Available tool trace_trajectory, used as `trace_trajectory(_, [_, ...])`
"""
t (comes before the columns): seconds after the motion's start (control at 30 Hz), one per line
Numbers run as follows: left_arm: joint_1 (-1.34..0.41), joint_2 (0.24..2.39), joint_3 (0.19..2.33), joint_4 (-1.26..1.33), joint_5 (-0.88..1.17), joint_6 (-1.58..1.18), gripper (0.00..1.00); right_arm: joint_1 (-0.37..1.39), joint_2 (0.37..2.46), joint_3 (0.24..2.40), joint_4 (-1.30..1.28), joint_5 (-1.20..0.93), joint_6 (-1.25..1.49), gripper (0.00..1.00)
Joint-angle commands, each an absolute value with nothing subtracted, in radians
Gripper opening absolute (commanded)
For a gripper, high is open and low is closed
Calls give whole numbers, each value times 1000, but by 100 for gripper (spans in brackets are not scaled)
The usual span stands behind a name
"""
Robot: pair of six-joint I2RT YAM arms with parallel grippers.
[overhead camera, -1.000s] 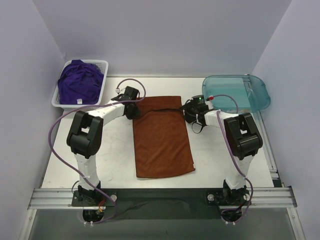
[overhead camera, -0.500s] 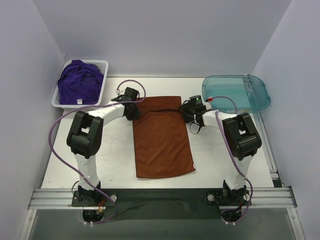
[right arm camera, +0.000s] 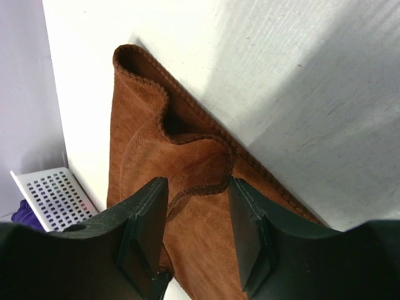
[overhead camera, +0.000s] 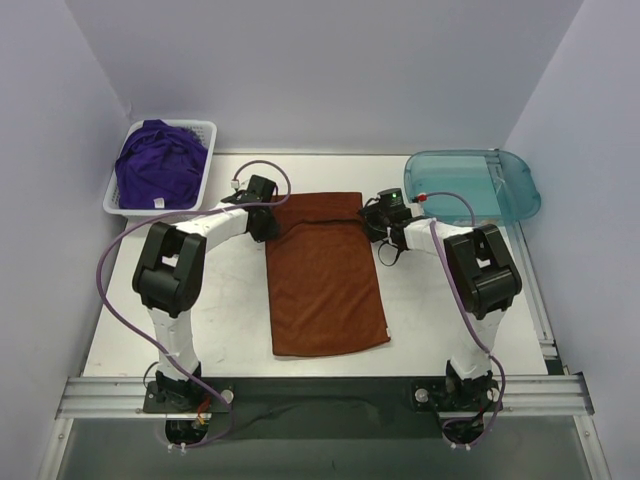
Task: Fold and stack the towels
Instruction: Fold the towel
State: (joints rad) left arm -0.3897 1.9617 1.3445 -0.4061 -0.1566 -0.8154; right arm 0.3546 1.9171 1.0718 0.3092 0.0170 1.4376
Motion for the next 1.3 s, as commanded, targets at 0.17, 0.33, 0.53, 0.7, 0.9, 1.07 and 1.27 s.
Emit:
trace_trajectory(0.17, [-379, 1896, 1338, -376, -150, -805, 7, 365, 1942, 1101, 281, 70, 1471, 40])
trace_trajectory(0.33, [-376, 1888, 1332, -374, -150, -804, 7, 365, 1947, 1101, 278, 80, 1473, 33])
trace_trajectory(0.53, [-371, 1885, 1327, -368, -144, -804, 6, 365, 1950, 1106, 272, 84, 1470, 21])
trace_trajectory(0.7, [-367, 1885, 1324, -367, -138, -802, 1, 367, 1948, 1109, 267, 87, 1459, 8])
trace_trajectory(0.9, [-345, 1873, 1330, -368, -123, -795, 0, 367, 1927, 1140, 250, 94, 1410, 0])
trace_trajectory(1.07, [-311, 1848, 1364, -368, -109, -779, 0, 364, 1905, 1181, 233, 101, 1345, 0])
trace_trajectory(1.27, [-279, 1829, 1436, -408, -69, -752, 0, 350, 1862, 1256, 181, 103, 1217, 0])
